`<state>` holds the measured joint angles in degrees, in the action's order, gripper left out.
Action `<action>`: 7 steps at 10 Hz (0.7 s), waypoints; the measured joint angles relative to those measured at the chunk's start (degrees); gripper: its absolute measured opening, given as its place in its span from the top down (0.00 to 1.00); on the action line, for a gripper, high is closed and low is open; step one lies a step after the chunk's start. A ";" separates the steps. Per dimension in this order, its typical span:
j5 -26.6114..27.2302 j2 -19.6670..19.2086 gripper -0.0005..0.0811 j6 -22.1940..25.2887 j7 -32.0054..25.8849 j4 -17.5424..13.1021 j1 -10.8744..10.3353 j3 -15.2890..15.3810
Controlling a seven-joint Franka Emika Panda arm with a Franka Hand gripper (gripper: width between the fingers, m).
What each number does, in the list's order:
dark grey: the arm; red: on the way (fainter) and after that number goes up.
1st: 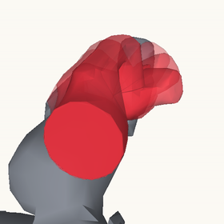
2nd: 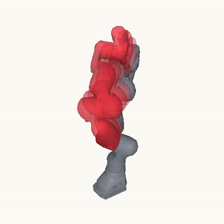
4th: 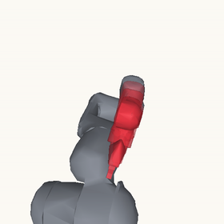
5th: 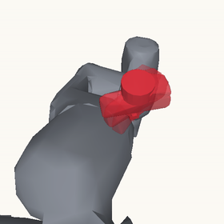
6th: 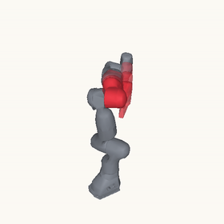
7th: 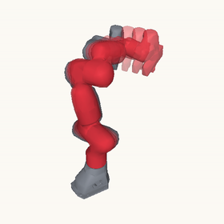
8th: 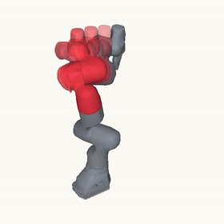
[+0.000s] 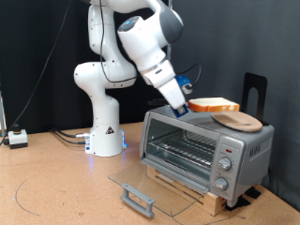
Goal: Make a piece of toast with the oven
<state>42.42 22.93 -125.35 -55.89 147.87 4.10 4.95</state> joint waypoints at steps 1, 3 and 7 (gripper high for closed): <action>-2.24 -0.04 0.49 1.75 -1.58 -0.14 1.20 -1.52; -5.33 -0.11 0.49 3.04 -3.11 -0.28 3.64 -4.02; -5.70 -0.52 0.49 5.88 -4.94 -0.40 4.69 -6.06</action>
<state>36.72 22.41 -119.48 -60.83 147.46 8.79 -1.11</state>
